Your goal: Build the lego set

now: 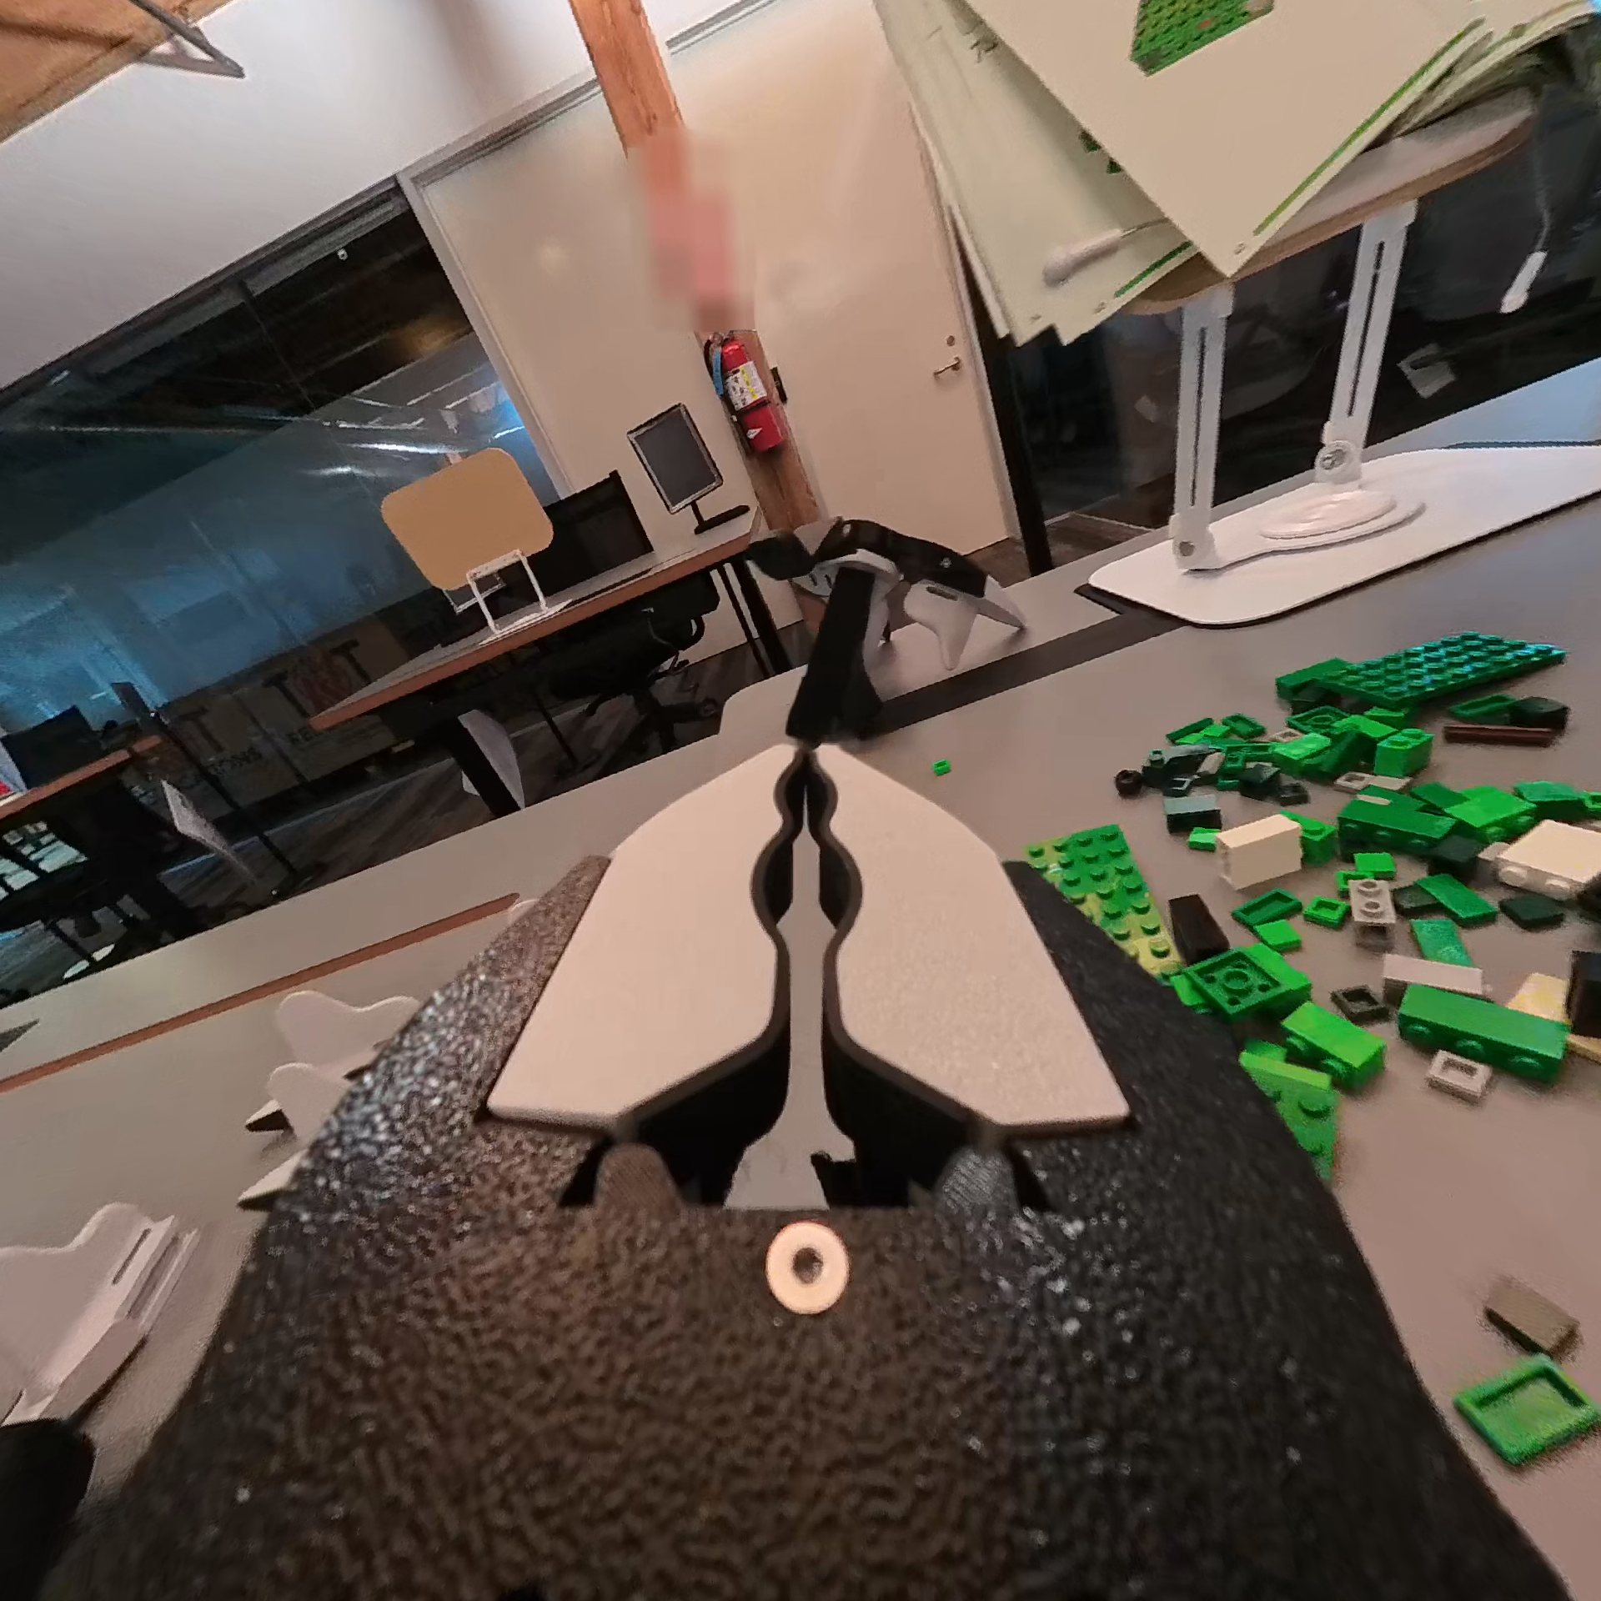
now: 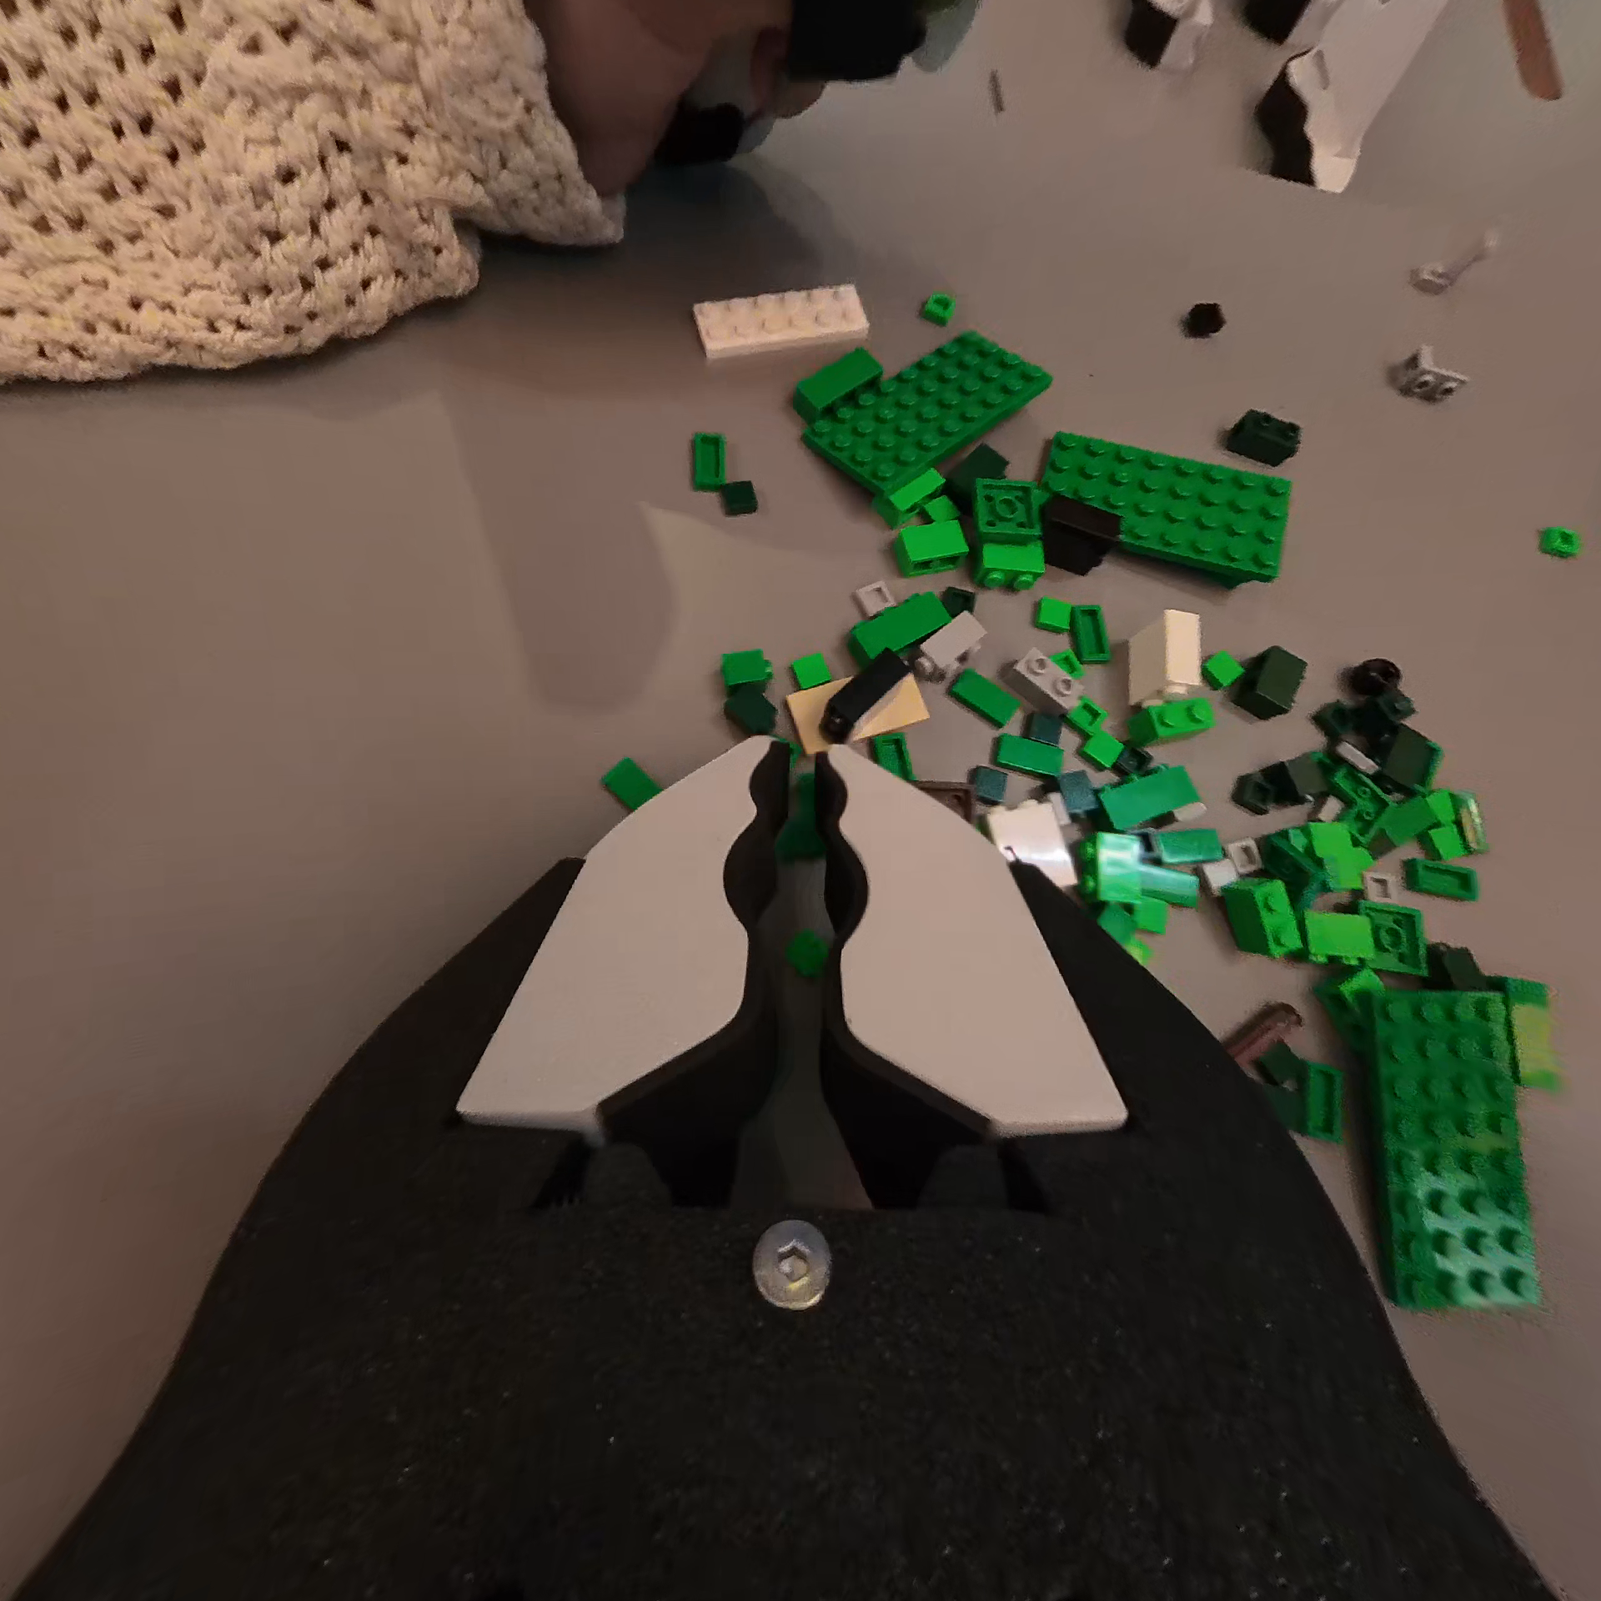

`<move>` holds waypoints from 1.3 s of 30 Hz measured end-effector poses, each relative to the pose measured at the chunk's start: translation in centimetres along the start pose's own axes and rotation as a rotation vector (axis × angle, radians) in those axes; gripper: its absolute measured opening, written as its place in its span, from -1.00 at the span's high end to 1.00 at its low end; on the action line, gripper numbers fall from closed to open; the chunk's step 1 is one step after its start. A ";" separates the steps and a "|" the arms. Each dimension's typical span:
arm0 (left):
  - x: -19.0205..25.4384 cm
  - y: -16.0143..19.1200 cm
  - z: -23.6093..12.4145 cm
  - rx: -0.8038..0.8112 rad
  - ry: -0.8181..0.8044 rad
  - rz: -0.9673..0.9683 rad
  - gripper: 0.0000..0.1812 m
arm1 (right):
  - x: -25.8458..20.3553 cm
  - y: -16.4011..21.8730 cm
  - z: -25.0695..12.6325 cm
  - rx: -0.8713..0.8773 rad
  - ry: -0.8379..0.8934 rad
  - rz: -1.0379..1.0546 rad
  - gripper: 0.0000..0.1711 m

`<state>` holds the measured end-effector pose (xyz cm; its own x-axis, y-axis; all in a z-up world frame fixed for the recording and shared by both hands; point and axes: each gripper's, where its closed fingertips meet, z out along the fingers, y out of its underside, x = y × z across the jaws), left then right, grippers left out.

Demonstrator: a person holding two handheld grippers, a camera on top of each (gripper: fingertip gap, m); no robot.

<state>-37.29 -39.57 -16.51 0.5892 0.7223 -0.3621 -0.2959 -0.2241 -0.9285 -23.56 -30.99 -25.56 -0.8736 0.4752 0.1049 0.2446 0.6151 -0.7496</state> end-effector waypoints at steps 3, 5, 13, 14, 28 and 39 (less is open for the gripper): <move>-0.6 0.3 0.0 -0.011 -0.021 -0.039 1.00 | 1.5 -0.4 -1.1 0.053 0.059 0.042 0.92; -1.0 0.4 0.0 -0.014 -0.031 -0.063 1.00 | 3.9 -0.5 -2.0 0.094 0.202 0.081 0.81; -0.9 0.4 0.0 -0.014 -0.030 -0.062 1.00 | 9.8 -0.2 -6.5 0.312 0.702 0.147 0.80; -0.9 0.4 0.0 -0.015 -0.029 -0.064 1.00 | 9.9 -0.1 -6.7 0.330 0.717 0.149 0.80; -0.6 0.4 0.1 -0.015 -0.016 -0.052 1.00 | 9.7 -0.5 -7.4 0.355 0.778 0.075 0.89; -0.4 0.3 0.1 -0.015 -0.007 -0.040 1.00 | 9.6 -0.5 -7.5 0.360 0.779 0.070 0.90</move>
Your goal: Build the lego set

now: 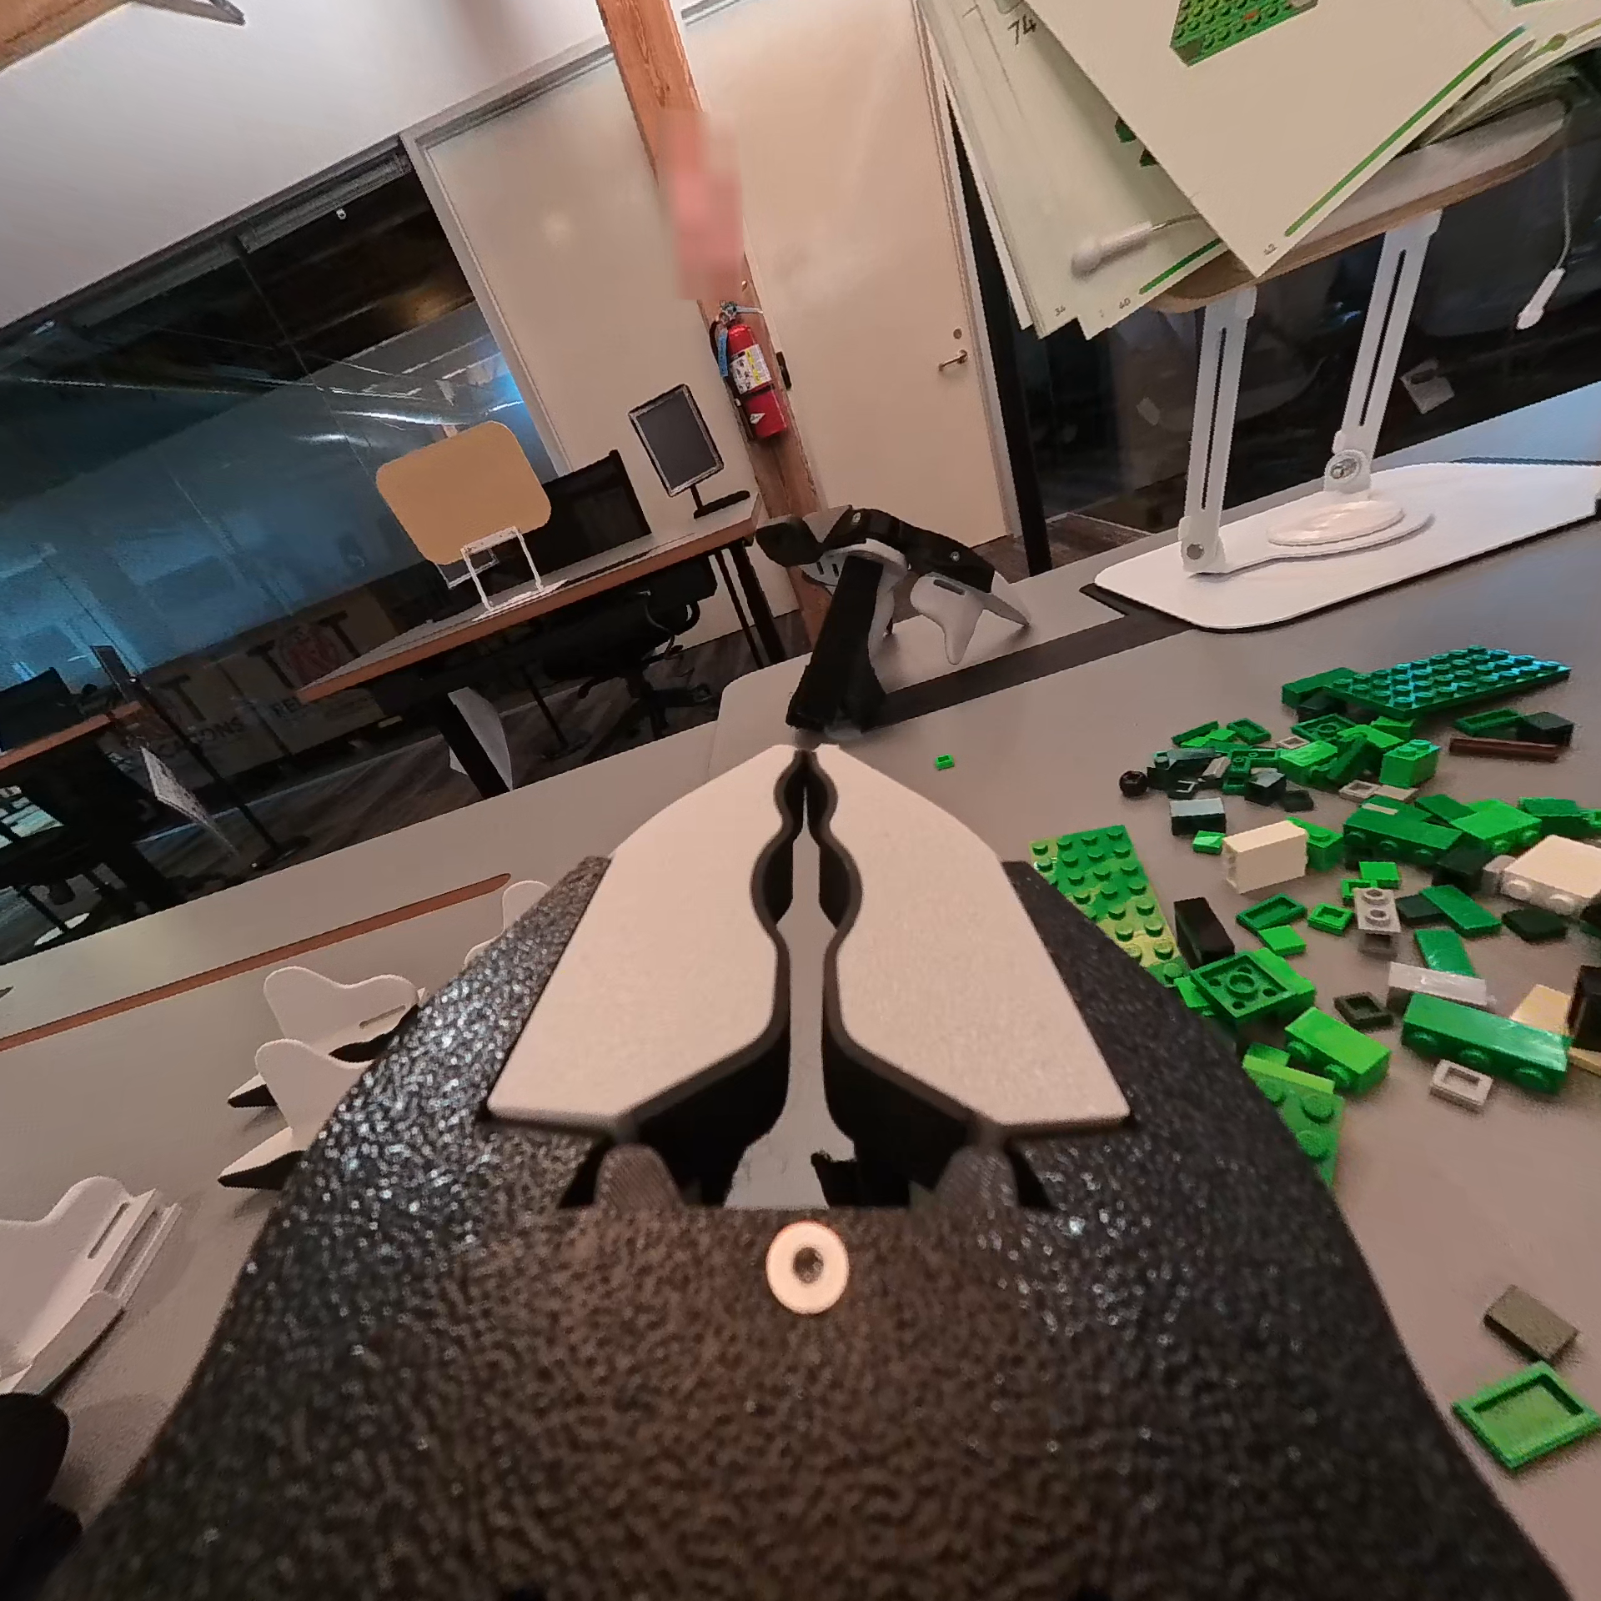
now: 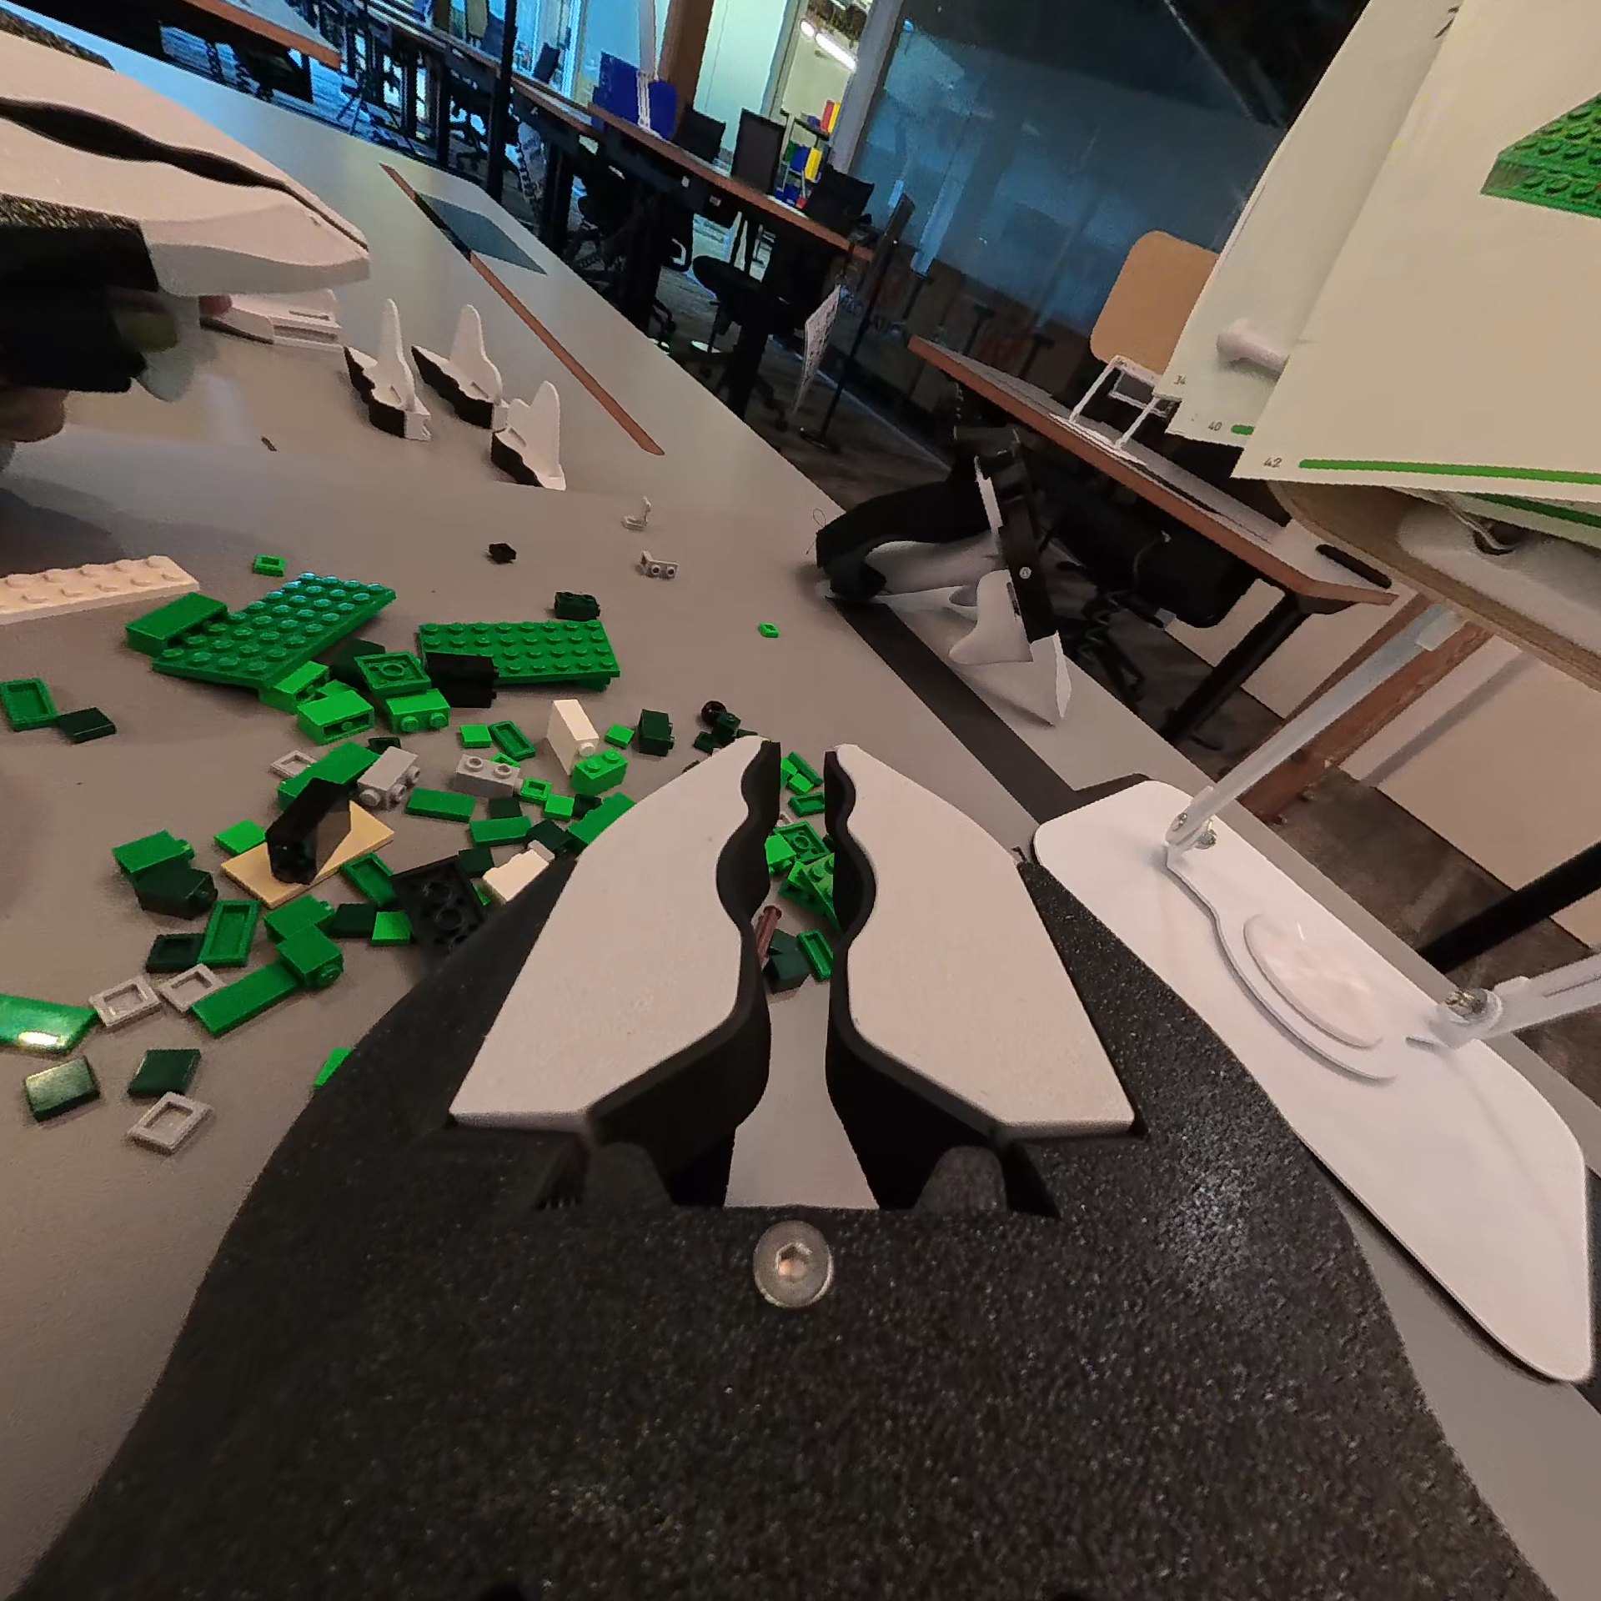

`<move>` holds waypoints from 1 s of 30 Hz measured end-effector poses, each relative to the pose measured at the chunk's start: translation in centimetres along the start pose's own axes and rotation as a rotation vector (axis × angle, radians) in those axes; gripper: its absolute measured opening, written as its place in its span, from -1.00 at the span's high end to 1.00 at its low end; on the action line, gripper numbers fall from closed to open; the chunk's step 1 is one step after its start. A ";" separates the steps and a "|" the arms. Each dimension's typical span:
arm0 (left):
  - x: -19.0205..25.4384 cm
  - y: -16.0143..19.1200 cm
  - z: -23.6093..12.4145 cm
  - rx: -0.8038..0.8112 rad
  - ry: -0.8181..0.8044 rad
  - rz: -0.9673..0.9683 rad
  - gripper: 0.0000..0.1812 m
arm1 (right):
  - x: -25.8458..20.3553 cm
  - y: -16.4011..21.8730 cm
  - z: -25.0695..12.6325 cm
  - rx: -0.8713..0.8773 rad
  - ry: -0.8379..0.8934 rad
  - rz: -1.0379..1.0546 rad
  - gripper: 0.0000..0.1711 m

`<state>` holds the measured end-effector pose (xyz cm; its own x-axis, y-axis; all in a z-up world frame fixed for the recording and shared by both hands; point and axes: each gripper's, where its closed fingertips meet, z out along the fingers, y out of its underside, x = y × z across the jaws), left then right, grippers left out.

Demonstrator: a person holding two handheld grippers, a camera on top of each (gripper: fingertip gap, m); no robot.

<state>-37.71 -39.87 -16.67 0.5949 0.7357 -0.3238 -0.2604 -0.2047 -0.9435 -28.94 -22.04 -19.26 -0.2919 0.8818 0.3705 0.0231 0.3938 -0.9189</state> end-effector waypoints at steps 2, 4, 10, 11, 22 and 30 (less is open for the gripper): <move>0.0 0.0 0.0 0.000 0.001 0.001 1.00 | 0.0 0.0 0.0 0.002 0.001 0.001 0.90; 0.1 0.0 0.0 0.000 0.002 0.002 1.00 | 0.1 -0.1 -0.1 0.007 0.004 0.005 0.90; 0.1 0.0 0.1 -0.001 0.004 0.005 1.00 | 0.6 -0.3 -0.3 0.027 0.021 0.036 0.91; 0.2 0.0 0.1 -0.001 0.005 0.006 1.00 | 0.6 -0.3 -0.3 0.028 0.021 0.038 0.91; 0.3 0.0 0.1 -0.001 0.007 0.012 1.00 | 0.3 -0.2 -0.1 0.016 0.011 0.013 0.91; 0.4 -0.1 0.2 0.001 0.010 0.010 1.00 | -0.8 0.7 1.3 -0.130 -0.118 0.050 0.81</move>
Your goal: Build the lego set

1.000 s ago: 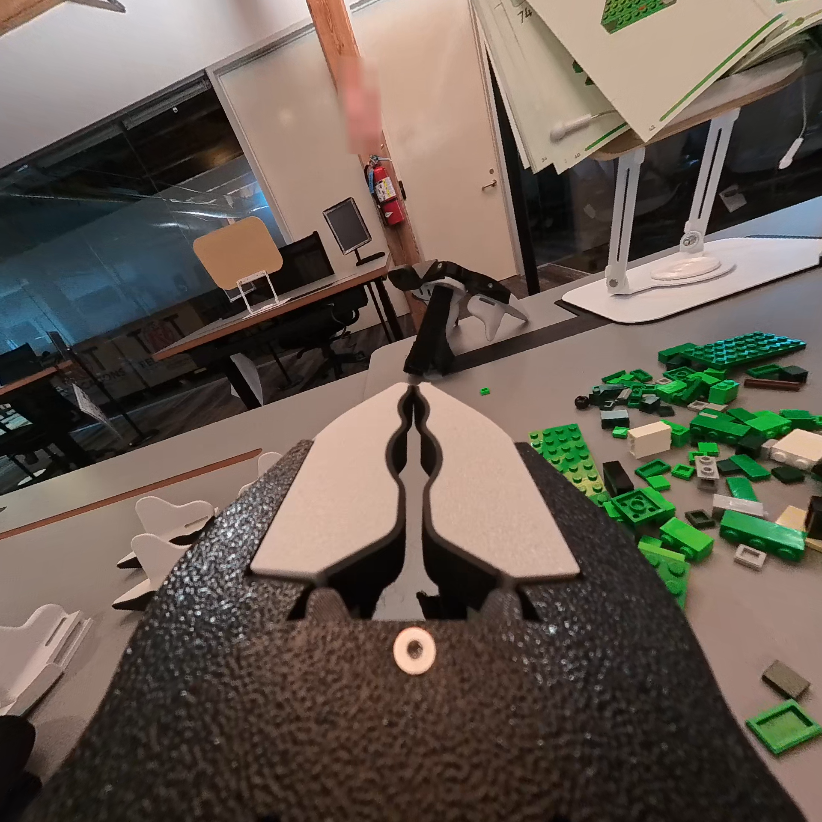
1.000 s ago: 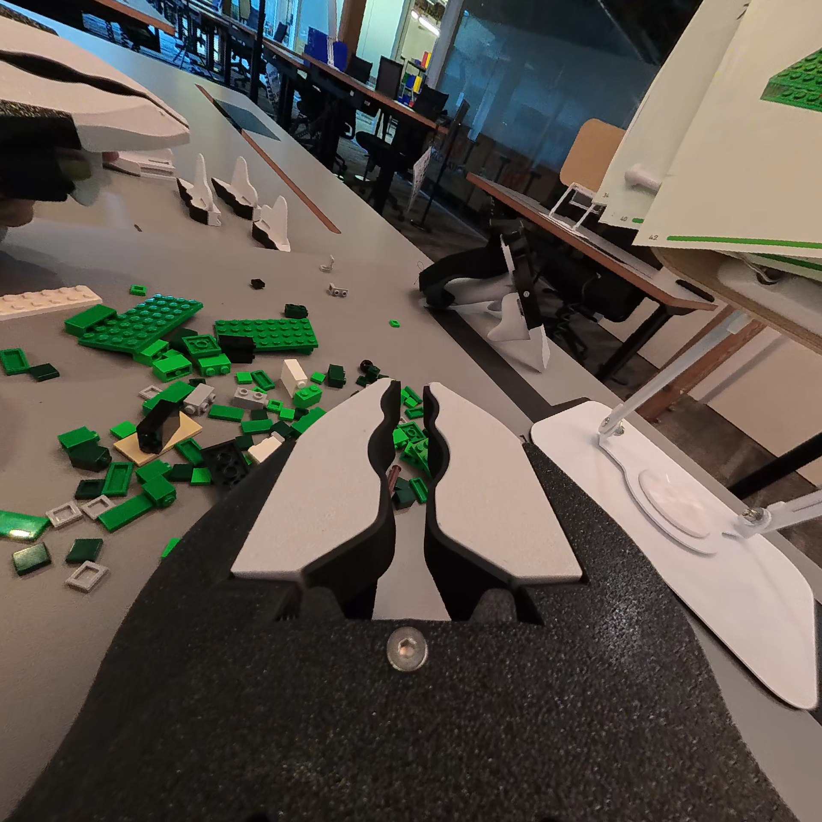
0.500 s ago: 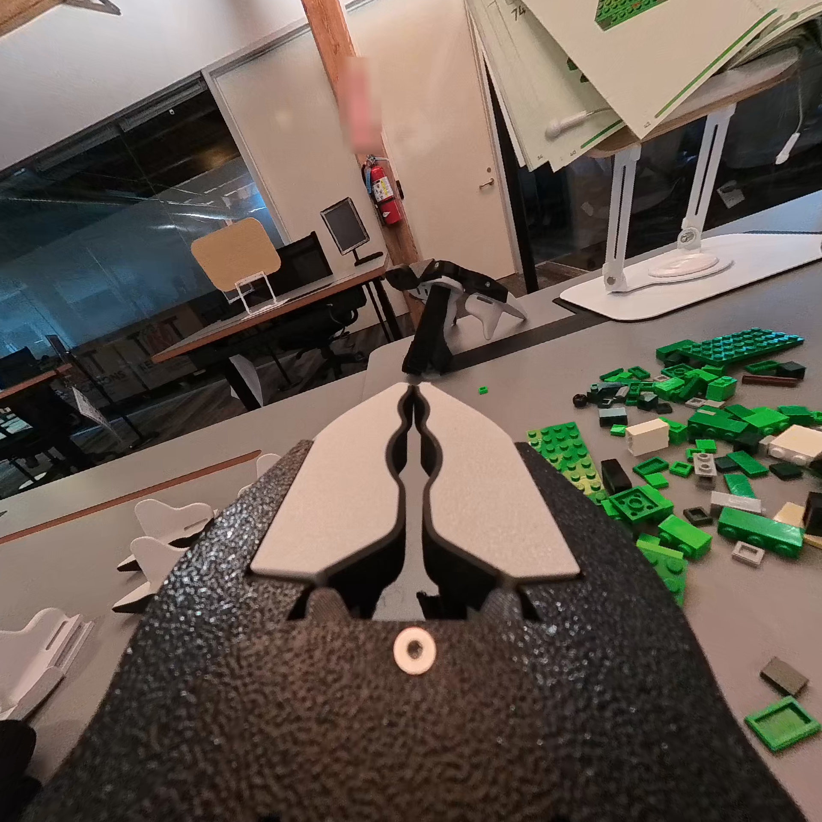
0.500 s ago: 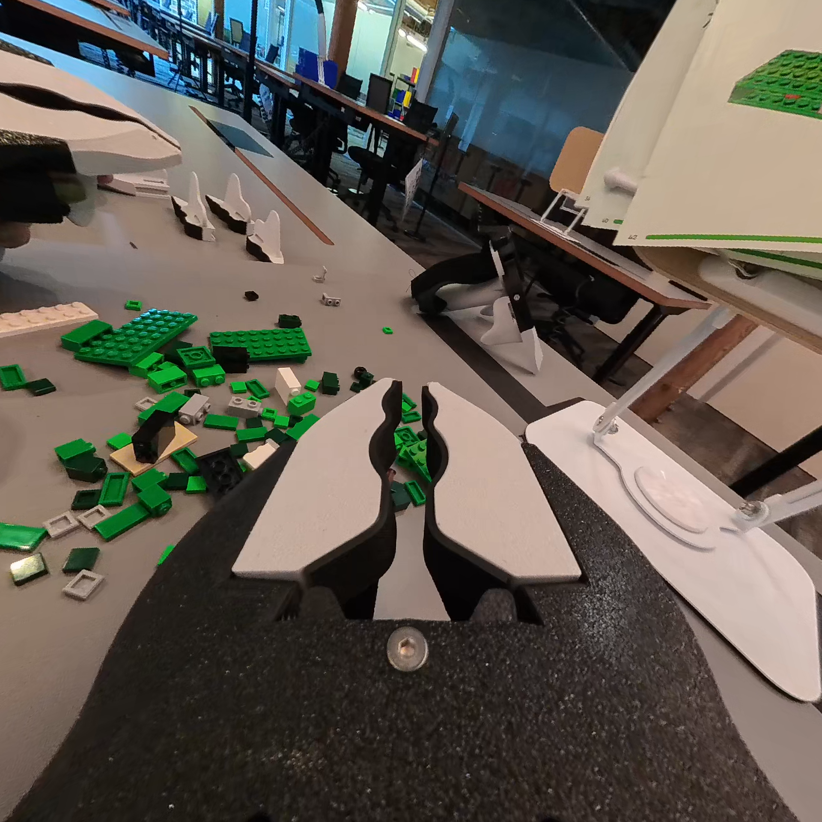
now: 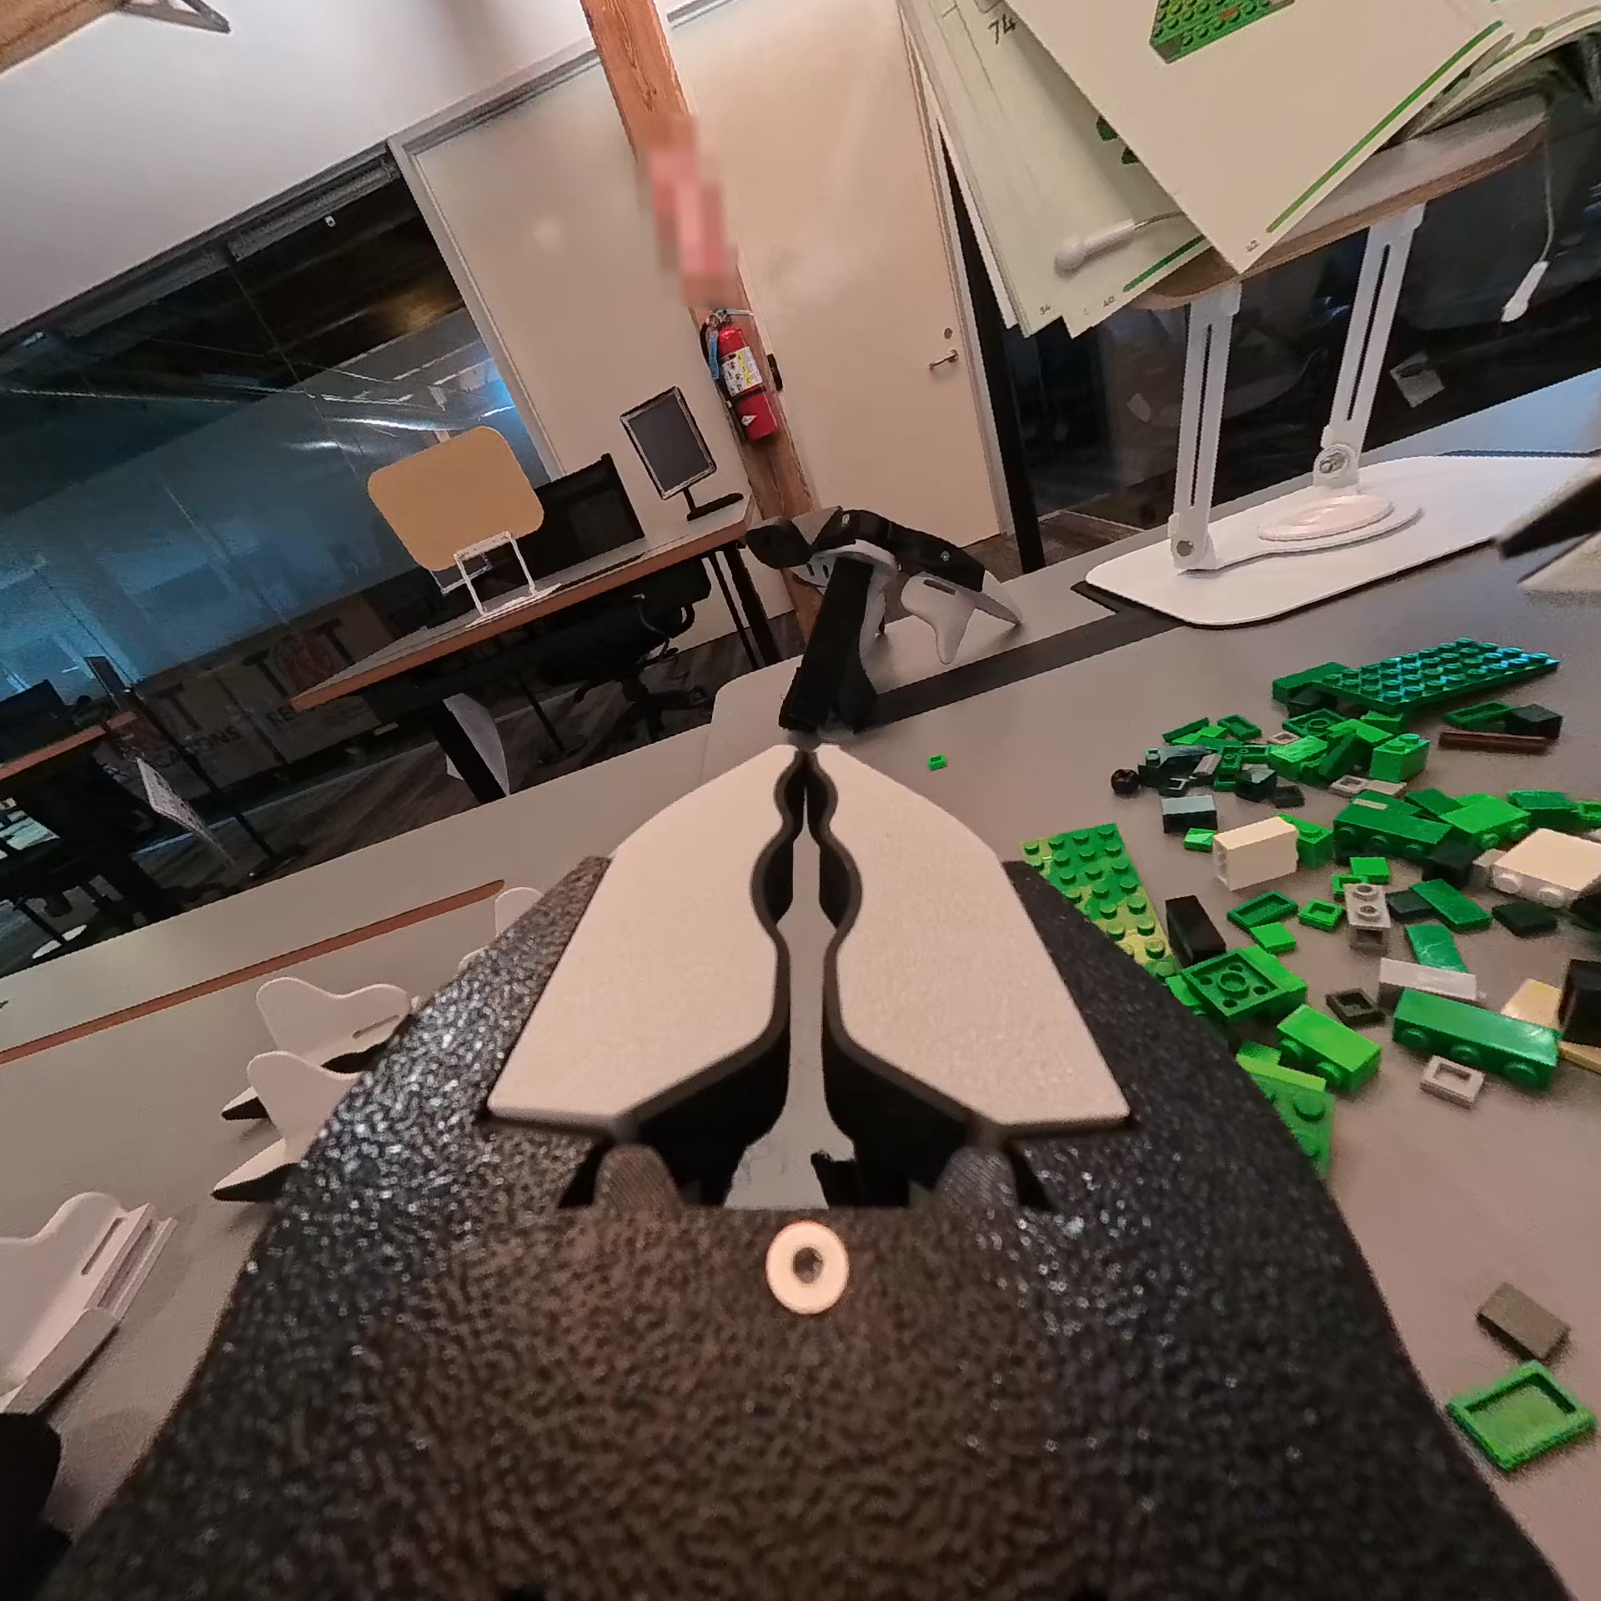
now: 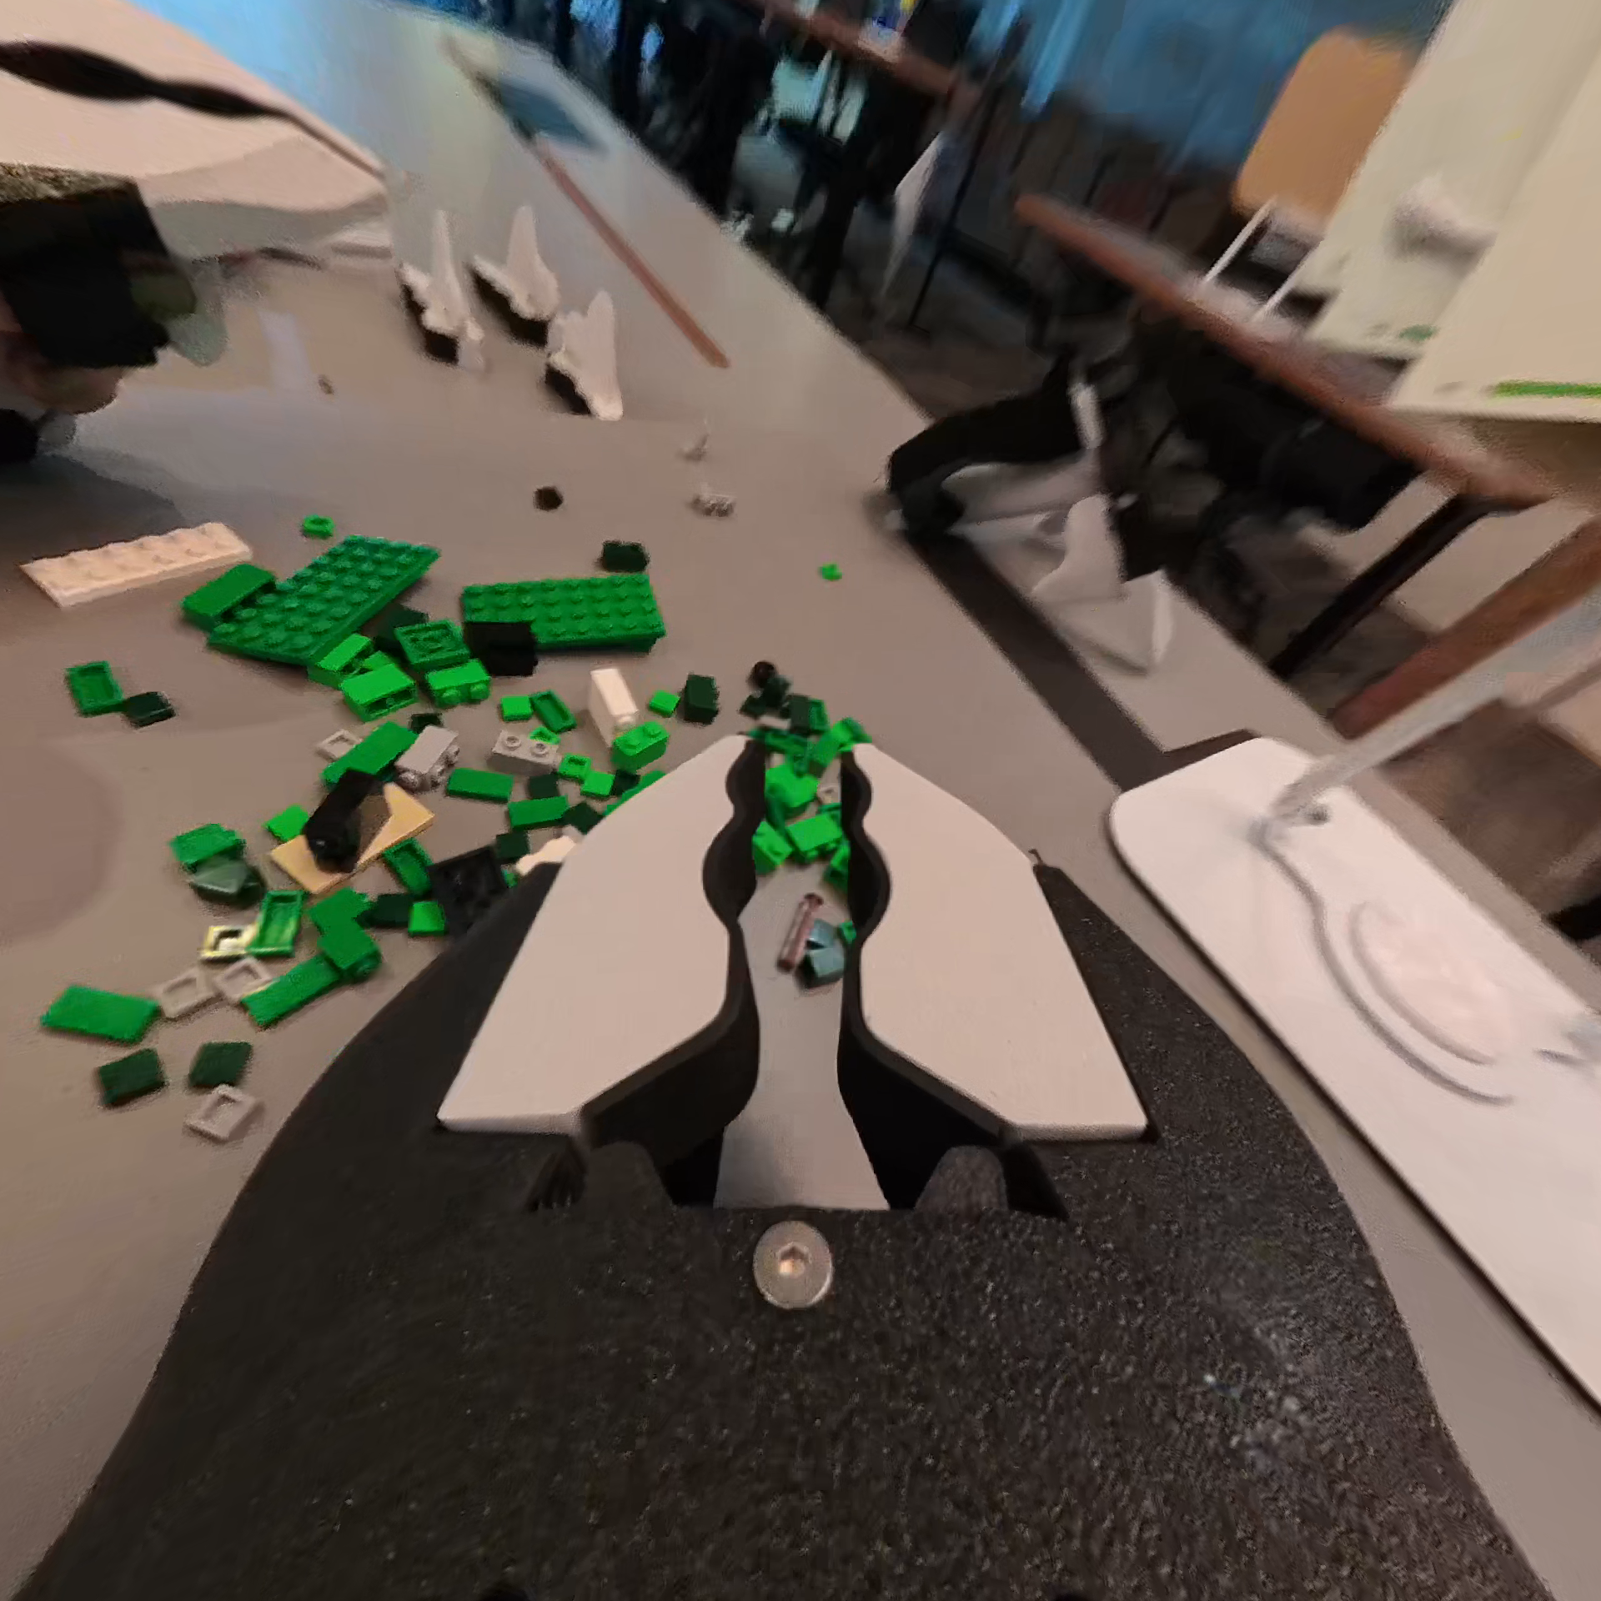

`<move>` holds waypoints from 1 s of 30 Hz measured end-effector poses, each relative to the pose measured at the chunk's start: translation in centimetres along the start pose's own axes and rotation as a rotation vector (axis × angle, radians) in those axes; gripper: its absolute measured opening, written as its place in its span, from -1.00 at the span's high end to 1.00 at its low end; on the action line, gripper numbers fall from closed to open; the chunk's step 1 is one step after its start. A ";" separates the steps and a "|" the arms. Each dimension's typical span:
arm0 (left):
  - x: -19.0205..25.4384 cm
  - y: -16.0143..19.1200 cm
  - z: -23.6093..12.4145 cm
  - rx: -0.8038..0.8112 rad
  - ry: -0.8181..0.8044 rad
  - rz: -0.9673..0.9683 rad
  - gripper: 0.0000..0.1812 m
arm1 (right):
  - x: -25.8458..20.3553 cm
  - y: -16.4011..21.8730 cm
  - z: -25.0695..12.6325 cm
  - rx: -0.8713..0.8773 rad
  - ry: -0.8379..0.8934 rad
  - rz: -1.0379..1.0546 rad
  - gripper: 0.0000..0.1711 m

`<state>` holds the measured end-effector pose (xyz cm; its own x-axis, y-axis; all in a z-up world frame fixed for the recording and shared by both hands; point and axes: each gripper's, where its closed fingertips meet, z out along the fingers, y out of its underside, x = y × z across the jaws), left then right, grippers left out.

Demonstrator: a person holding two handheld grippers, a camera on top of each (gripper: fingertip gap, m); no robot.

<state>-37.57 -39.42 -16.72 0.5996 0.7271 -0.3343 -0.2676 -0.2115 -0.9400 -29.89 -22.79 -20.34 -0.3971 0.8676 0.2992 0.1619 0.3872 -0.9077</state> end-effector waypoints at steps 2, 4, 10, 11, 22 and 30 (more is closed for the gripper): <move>0.1 -0.1 0.0 0.003 0.002 0.004 1.00 | -0.3 0.3 1.3 -0.101 -0.089 0.036 0.81; 0.2 -0.1 0.0 0.003 0.005 0.008 1.00 | -0.4 1.2 2.9 -0.234 -0.193 0.054 0.80; 0.2 -0.2 -0.1 0.011 0.011 0.001 1.00 | 0.6 2.6 7.1 -0.402 -0.291 0.045 0.79; 0.2 -0.2 -0.1 0.012 0.012 -0.001 1.00 | 0.5 2.8 7.5 -0.417 -0.300 0.046 0.79; 0.3 -0.2 0.0 0.013 0.016 -0.003 1.00 | 0.6 4.0 9.3 -0.560 -0.335 0.130 0.78; 0.4 -0.2 0.0 0.014 0.018 -0.001 1.00 | 0.8 3.7 8.7 -0.522 -0.323 -0.059 0.89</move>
